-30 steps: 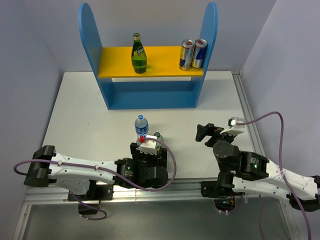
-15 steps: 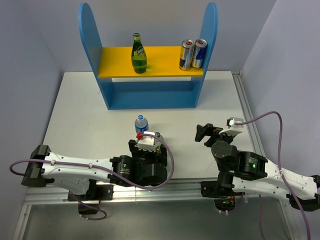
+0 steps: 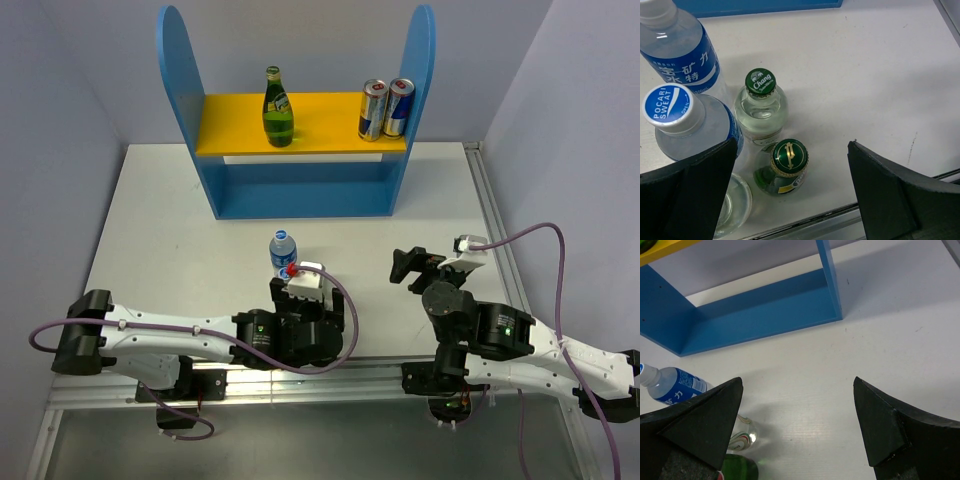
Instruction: Place and organize the beverage onto the shelf
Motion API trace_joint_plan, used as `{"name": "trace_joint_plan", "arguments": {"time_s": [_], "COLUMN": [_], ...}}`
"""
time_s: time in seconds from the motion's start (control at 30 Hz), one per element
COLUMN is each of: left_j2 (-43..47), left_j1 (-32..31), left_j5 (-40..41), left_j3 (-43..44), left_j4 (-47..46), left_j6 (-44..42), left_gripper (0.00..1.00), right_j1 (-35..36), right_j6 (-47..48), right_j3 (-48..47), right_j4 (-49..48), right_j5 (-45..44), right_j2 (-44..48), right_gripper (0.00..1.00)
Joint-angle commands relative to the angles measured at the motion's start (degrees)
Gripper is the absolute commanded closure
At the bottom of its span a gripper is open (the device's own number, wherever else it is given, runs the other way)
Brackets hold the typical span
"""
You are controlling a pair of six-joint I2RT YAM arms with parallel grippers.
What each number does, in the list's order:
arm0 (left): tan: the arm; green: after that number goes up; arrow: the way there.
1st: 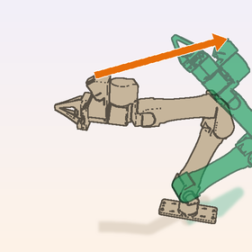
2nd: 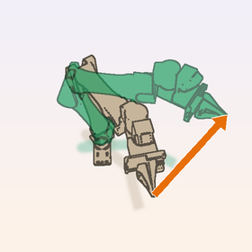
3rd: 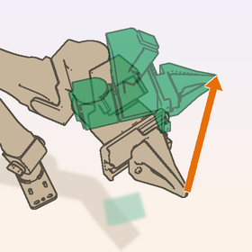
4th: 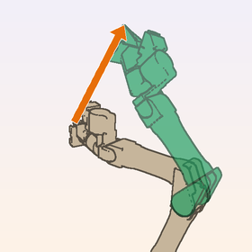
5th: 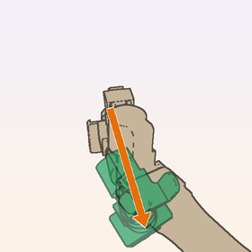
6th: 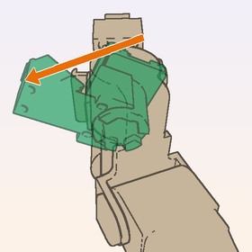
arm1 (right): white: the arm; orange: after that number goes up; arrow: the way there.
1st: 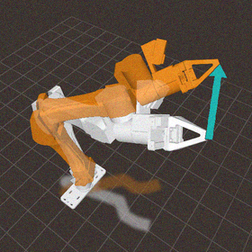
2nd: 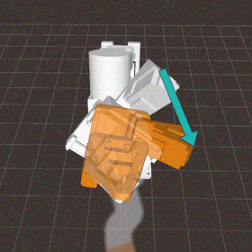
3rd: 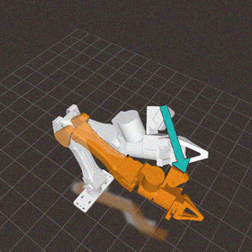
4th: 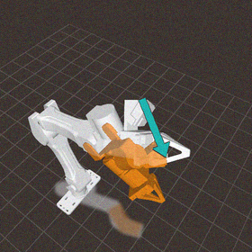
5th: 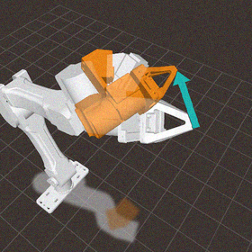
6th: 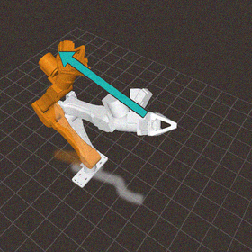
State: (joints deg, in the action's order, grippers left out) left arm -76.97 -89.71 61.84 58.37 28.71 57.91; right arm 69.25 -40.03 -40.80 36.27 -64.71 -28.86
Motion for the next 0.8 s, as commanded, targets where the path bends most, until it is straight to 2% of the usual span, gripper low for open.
{"name": "trace_joint_plan", "arguments": {"time_s": [0.0, 0.2, 0.27, 0.3, 0.43, 0.67, 0.77], "left_j2": [-0.2, -2.4, -2.2, -2.1, -2.3, -3.7, -3.6], "left_j1": [1.2, 2.4, 2.5, 2.5, 3.2, 3.4, 3.6], "left_j5": [-1.5, -1.3, -1.2, -1.4, -2.1, -1.9, -2.0], "left_j3": [-1.6, -3.6, -4.5, -4.8, -4.8, -4.4, -4.8], "left_j4": [-4.1, -6.6, -8.2, -9.1, -9.5, -7.7, -8.4], "left_j6": [-1.3, -0.7, -0.9, -1.3, -1.7, -0.2, -0.3], "left_gripper": [0.01, 0.01, 0.05, 0.13, 0.3, 0.46, 0.58], "right_j1": [0.4, 0.4, 0.4, 0.4, 0.4, 0.4, 0.4], "right_j6": [-1.3, -1.5, -1.3, -1.3, -1.7, -3.4, -2.4], "right_j3": [0.5, 0.6, 0.7, 0.7, 0.7, 1.4, 2.0], "right_j4": [-0.4, -0.3, -0.5, -0.4, -0.1, 1.4, 0.3], "right_j5": [-2.1, -1.9, -1.8, -1.9, -2.1, -2.6, -2.3], "right_j2": [-0.4, -0.4, -0.5, -0.6, -1.1, -0.8, -0.3], "right_gripper": [0.02, 0.02, 0.02, 0.02, 0.02, 0.02, 0.02]}}
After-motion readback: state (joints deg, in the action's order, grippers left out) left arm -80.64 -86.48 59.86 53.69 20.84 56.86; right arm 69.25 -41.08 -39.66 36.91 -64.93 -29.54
